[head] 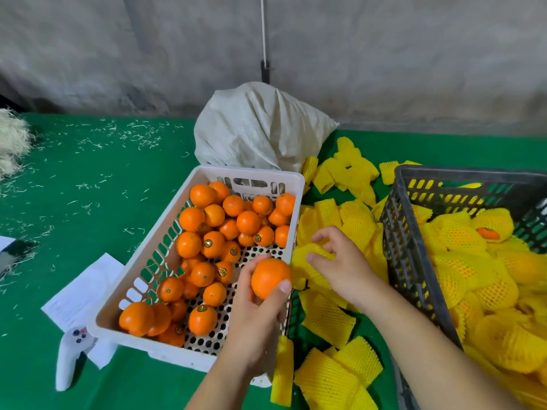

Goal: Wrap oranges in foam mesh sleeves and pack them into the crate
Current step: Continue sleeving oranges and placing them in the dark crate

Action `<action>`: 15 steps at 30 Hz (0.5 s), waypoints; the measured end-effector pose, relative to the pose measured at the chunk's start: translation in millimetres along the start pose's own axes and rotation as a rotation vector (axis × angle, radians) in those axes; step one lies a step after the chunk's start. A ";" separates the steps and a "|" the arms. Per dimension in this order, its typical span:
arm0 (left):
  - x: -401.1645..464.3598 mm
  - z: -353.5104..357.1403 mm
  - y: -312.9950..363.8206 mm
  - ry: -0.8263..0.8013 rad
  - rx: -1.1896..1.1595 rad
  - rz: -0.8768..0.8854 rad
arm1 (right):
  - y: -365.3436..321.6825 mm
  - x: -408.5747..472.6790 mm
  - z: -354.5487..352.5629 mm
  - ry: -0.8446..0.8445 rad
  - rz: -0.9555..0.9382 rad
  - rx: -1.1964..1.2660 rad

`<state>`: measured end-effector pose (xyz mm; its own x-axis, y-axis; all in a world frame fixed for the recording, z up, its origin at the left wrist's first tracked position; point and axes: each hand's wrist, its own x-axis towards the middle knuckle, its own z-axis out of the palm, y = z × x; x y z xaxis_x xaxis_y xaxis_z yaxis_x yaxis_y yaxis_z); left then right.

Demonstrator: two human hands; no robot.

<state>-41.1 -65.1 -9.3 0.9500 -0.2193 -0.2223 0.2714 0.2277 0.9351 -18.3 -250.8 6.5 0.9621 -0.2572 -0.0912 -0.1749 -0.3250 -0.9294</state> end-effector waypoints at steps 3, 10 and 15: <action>-12.0 -9.7 4.5 -0.117 0.071 -0.004 | -7.7 -41.0 11.7 0.083 0.162 0.463; -20.1 -17.4 3.7 -0.215 0.097 -0.086 | 4.0 -92.3 14.5 -0.094 0.226 0.679; -20.9 -21.9 2.3 -0.287 0.158 -0.118 | -0.7 -100.1 15.4 0.014 0.139 0.465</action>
<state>-57.0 -39.2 -8.6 0.8255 -0.4980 -0.2657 0.3280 0.0401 0.9438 -111.3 -210.8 10.7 0.9328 -0.2823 -0.2240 -0.1865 0.1539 -0.9703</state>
